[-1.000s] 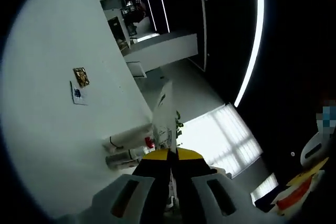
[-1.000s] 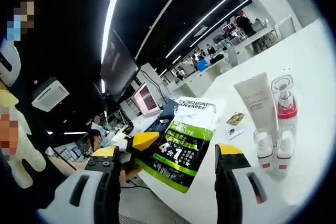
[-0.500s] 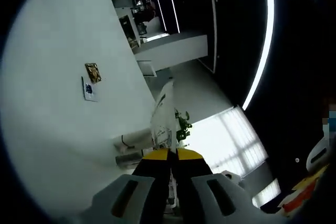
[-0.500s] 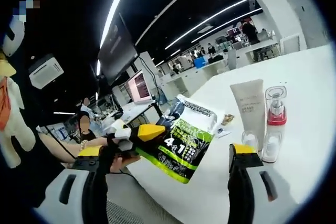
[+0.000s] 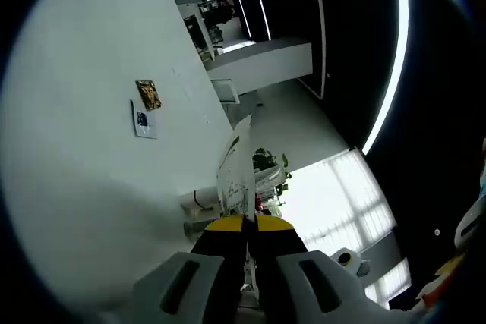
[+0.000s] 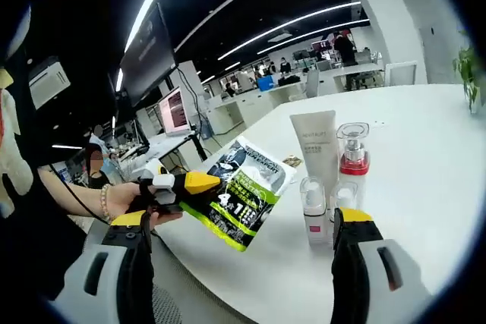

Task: Arrange the skincare products in the storage area until every visible bottle or jar stands upright without overlapping.

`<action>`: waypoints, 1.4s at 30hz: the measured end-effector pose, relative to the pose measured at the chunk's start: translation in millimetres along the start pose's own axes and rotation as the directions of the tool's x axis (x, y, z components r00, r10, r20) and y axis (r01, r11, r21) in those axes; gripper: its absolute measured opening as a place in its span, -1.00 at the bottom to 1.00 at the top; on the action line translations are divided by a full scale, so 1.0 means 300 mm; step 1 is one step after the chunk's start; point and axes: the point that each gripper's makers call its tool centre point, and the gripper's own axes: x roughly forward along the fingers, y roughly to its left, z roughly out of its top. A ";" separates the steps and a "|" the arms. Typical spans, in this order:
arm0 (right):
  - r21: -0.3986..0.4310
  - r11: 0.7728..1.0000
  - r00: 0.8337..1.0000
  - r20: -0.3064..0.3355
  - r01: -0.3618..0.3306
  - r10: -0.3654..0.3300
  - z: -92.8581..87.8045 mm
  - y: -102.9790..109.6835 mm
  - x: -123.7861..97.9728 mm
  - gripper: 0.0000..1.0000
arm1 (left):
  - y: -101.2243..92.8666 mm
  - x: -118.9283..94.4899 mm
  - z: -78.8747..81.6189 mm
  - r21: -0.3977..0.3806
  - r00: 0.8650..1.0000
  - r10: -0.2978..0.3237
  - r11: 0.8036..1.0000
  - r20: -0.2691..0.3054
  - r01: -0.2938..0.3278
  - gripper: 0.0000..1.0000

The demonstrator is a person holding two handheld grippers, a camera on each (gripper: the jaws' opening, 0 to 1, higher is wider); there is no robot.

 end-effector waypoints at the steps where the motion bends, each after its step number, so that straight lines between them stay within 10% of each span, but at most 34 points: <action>1: 0.003 1.000 1.000 -0.005 0.009 -0.009 -0.007 -0.012 -0.003 0.99 | 0.006 0.003 -0.002 0.000 1.000 0.003 1.000 -0.002 -0.003 -1.00; 28: 0.043 0.982 0.983 -0.007 0.186 -0.186 -0.058 -0.146 -0.059 0.99 | 0.238 0.062 -0.052 0.155 0.971 0.238 0.960 -0.008 -0.234 -1.00; 33: 0.051 0.980 0.981 -0.007 0.193 -0.193 -0.061 -0.146 -0.061 0.99 | 0.273 0.049 -0.043 0.297 0.951 0.310 0.909 -0.013 -0.292 -1.00; 39: 0.054 0.980 0.981 -0.010 0.194 -0.194 -0.065 -0.149 -0.061 0.99 | 0.308 0.040 -0.045 0.605 0.916 0.395 0.746 -0.068 -0.277 -0.92; 42: 0.054 0.980 0.981 -0.010 0.193 -0.193 -0.065 -0.149 -0.061 0.99 | 0.301 0.050 -0.054 0.666 0.912 0.403 0.703 -0.081 -0.251 -0.89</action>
